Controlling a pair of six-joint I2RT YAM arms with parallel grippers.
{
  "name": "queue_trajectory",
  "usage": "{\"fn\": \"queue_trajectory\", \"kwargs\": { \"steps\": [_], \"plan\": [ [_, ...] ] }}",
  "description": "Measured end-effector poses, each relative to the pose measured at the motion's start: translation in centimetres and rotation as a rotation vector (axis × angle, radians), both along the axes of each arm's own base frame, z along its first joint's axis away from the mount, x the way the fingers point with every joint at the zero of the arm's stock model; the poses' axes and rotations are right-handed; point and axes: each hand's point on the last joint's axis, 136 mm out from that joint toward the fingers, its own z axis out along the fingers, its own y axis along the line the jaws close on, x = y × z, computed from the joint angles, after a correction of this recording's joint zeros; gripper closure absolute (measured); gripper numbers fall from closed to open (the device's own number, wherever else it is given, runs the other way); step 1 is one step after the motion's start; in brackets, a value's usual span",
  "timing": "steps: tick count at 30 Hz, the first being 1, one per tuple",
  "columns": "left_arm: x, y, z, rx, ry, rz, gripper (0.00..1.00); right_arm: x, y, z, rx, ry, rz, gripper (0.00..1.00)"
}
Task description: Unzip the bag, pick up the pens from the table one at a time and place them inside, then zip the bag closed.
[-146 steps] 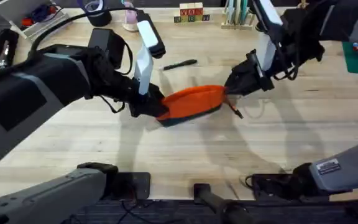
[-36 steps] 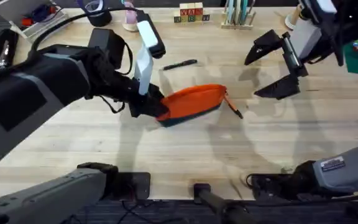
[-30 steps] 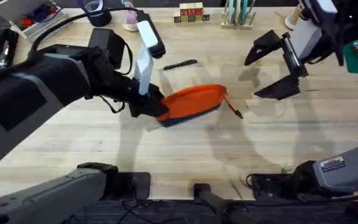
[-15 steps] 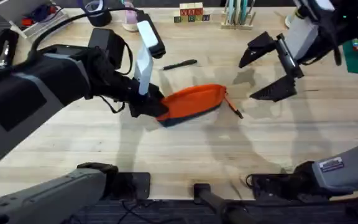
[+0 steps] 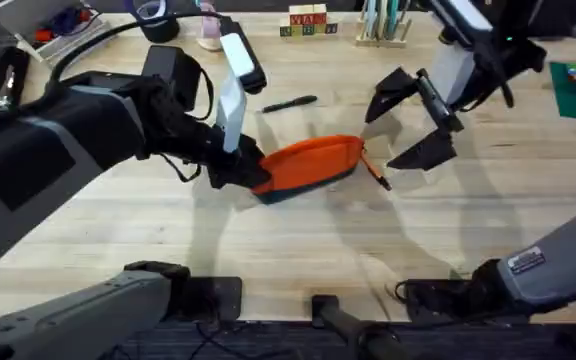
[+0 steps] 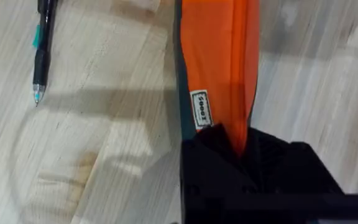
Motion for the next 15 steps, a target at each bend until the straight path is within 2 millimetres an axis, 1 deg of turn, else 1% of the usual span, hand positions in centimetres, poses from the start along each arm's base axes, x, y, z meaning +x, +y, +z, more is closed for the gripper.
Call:
{"fn": "queue_trajectory", "kwargs": {
  "steps": [6, 12, 15],
  "plan": [
    [0.0, 0.0, 0.0, 0.0, 0.0, 0.0, 0.958, -0.3, 1.3, -0.4, 0.006, 0.003, 0.041, 0.006],
    [0.0, 0.0, 0.0, 0.0, 0.0, 0.0, 0.958, -0.6, 2.2, -1.9, 0.003, 0.042, 0.071, 0.007],
    [0.0, 0.0, 0.0, 0.0, 0.0, 0.0, 0.958, -0.6, 2.5, -2.3, 0.003, 0.045, 0.082, 0.014]
  ]
}}
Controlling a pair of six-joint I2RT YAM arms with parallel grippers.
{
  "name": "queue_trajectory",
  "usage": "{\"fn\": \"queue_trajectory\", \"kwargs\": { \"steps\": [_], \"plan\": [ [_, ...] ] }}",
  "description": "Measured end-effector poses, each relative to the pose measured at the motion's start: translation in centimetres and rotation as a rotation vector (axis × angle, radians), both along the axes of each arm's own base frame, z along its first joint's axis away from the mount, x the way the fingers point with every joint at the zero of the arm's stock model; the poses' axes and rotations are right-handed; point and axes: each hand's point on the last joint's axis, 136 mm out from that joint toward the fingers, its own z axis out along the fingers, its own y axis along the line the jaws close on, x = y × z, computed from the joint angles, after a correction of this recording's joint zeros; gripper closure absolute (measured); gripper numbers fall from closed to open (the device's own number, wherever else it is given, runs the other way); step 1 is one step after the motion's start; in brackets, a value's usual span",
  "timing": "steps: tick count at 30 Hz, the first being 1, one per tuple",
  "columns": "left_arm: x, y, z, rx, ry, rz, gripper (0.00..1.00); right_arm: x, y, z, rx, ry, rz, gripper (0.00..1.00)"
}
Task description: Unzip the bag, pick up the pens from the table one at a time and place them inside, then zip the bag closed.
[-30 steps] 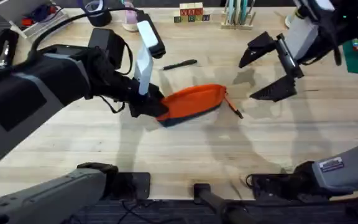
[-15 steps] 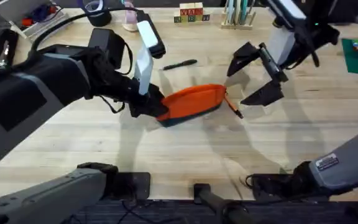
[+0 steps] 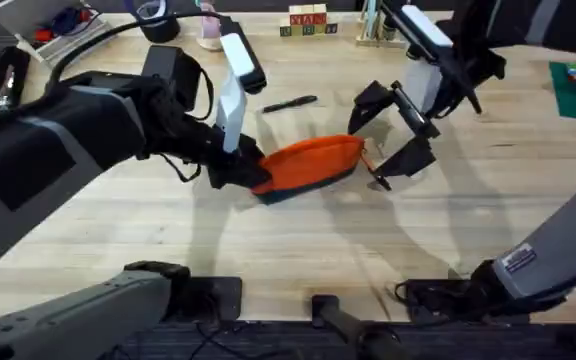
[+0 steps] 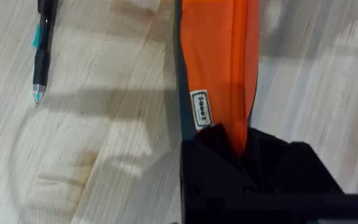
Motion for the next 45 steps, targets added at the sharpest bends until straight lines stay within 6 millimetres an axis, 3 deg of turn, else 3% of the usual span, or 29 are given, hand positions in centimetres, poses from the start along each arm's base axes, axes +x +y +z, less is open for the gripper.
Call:
{"fn": "queue_trajectory", "kwargs": {
  "steps": [15, 21, 27, 32, 35, 45],
  "plan": [
    [0.0, 0.0, 0.0, 0.0, 0.0, 0.0, 0.958, 0.3, 0.3, -1.5, -0.01, 0.03, -0.009, 0.149],
    [0.0, 0.0, 0.0, 0.0, 0.0, 0.0, 0.958, 0.5, 0.3, -1.6, -0.009, 0.024, -0.01, 0.348],
    [0.0, 0.0, 0.0, 0.0, 0.001, 0.0, 0.958, 0.5, 0.3, -1.6, -0.014, 0.025, -0.01, 0.665],
    [0.0, 0.0, 0.0, 0.0, 0.001, 0.0, 0.958, 0.3, -0.1, -1.9, -0.049, 0.044, -0.019, 0.806],
    [0.0, 0.0, 0.0, 0.0, 0.001, 0.0, 0.958, 0.2, -0.3, -2.0, -0.071, 0.054, -0.022, 0.951],
    [0.0, 0.0, 0.0, 0.0, 0.0, 0.0, 0.958, 0.1, -0.7, -2.3, -0.102, 0.065, -0.024, 0.969]
  ]
}}
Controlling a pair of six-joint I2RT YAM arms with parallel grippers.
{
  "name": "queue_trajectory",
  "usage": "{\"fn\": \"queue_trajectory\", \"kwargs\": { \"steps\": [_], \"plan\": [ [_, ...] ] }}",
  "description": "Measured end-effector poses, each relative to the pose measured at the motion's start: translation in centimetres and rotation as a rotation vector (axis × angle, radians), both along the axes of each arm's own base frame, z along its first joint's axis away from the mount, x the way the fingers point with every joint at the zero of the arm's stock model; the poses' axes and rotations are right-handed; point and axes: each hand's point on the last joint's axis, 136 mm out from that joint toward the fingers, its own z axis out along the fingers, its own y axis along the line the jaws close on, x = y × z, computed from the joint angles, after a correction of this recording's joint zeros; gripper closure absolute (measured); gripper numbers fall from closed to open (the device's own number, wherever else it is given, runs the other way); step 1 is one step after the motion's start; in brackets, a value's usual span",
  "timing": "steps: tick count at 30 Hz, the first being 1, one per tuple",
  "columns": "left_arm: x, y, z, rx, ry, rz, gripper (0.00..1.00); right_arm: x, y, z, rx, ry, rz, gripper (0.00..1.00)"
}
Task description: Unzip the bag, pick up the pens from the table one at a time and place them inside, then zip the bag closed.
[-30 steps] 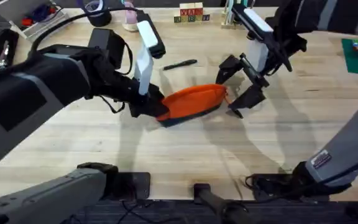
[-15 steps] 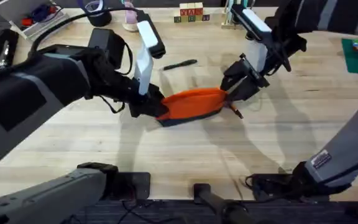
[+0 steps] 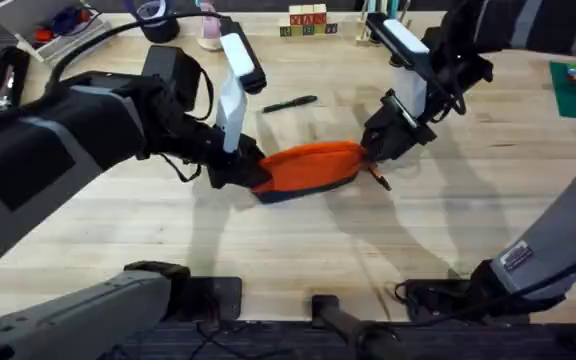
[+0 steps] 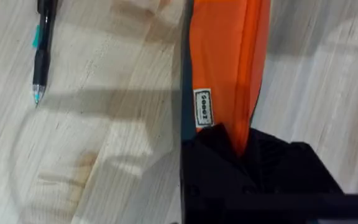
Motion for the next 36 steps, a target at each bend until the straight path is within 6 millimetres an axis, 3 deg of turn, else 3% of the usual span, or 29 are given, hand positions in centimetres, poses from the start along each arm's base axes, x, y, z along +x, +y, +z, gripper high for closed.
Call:
{"fn": "queue_trajectory", "kwargs": {
  "steps": [10, 24, 36],
  "plan": [
    [0.0, 0.0, 0.0, 0.0, 0.0, 0.0, 0.958, -0.5, -0.3, 0.5, -0.026, 0.043, -0.008, 0.969],
    [0.0, 0.0, 0.0, 0.0, 0.0, 0.0, 0.958, 0.3, -0.4, 4.3, -0.027, 0.031, 0.03, 0.969],
    [0.0, 0.0, 0.0, 0.0, 0.0, 0.0, 0.958, -1.4, 2.3, 6.2, 0.084, 0.042, 0.121, 0.969]
  ]
}}
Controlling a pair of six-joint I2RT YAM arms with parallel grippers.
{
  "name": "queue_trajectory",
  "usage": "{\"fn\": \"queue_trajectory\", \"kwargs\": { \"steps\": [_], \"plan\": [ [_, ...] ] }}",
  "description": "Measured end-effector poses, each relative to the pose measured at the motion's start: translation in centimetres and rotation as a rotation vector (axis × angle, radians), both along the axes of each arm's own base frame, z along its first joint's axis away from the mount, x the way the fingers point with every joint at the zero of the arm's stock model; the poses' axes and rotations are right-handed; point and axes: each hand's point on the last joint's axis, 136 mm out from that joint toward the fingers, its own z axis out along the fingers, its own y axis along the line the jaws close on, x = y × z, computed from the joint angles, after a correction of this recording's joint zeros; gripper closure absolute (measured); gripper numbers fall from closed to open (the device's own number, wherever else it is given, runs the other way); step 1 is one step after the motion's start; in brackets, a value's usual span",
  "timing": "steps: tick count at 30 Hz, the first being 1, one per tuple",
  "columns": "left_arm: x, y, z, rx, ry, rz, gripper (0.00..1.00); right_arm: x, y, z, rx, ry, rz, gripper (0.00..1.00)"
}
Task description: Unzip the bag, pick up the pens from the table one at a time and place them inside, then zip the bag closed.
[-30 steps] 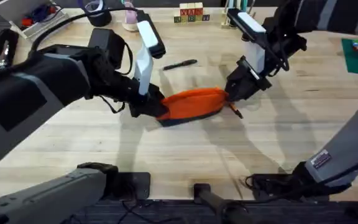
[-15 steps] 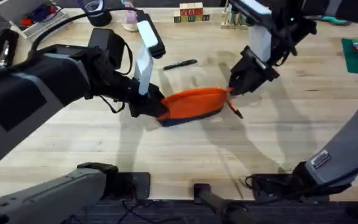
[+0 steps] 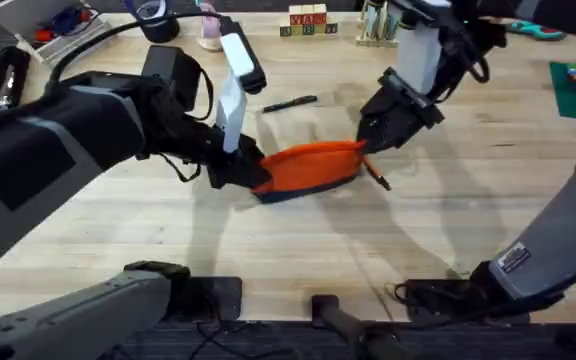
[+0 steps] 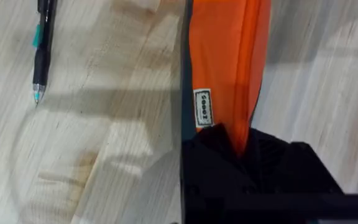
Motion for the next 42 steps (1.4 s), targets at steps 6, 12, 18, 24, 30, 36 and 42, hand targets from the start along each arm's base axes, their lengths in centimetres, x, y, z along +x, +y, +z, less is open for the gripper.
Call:
{"fn": "queue_trajectory", "kwargs": {
  "steps": [6, 12, 18, 24, 30, 36, 42],
  "plan": [
    [0.0, 0.0, 0.0, 0.0, 0.002, 0.0, 0.958, -1.1, 2.1, 0.3, 0.024, -0.011, 0.071, 0.969],
    [-0.1, 0.0, 0.0, 0.0, 0.003, 0.0, 0.958, -1.5, 4.3, 1.4, 0.125, -0.013, 0.079, 0.97],
    [-0.1, 0.0, 0.0, 0.002, 0.004, 0.0, 0.958, -1.8, 6.0, 1.8, 0.192, -0.04, 0.111, 0.97],
    [-0.1, 0.0, 0.0, 0.001, 0.007, 0.0, 0.958, -2.4, 8.3, 1.6, 0.229, -0.093, 0.178, 0.97],
    [-0.2, 0.0, 0.0, 0.0, 0.011, 0.0, 0.958, -3.3, 10.8, 1.3, 0.266, -0.155, 0.262, 0.971],
    [-0.3, 0.0, 0.0, -0.002, 0.015, -0.001, 0.958, -4.4, 13.0, 1.0, 0.279, -0.18, 0.314, 0.971],
    [-0.5, 0.0, -0.1, -0.005, 0.022, -0.002, 0.958, -5.1, 13.6, 1.0, 0.272, -0.168, 0.329, 0.971]
  ]
}}
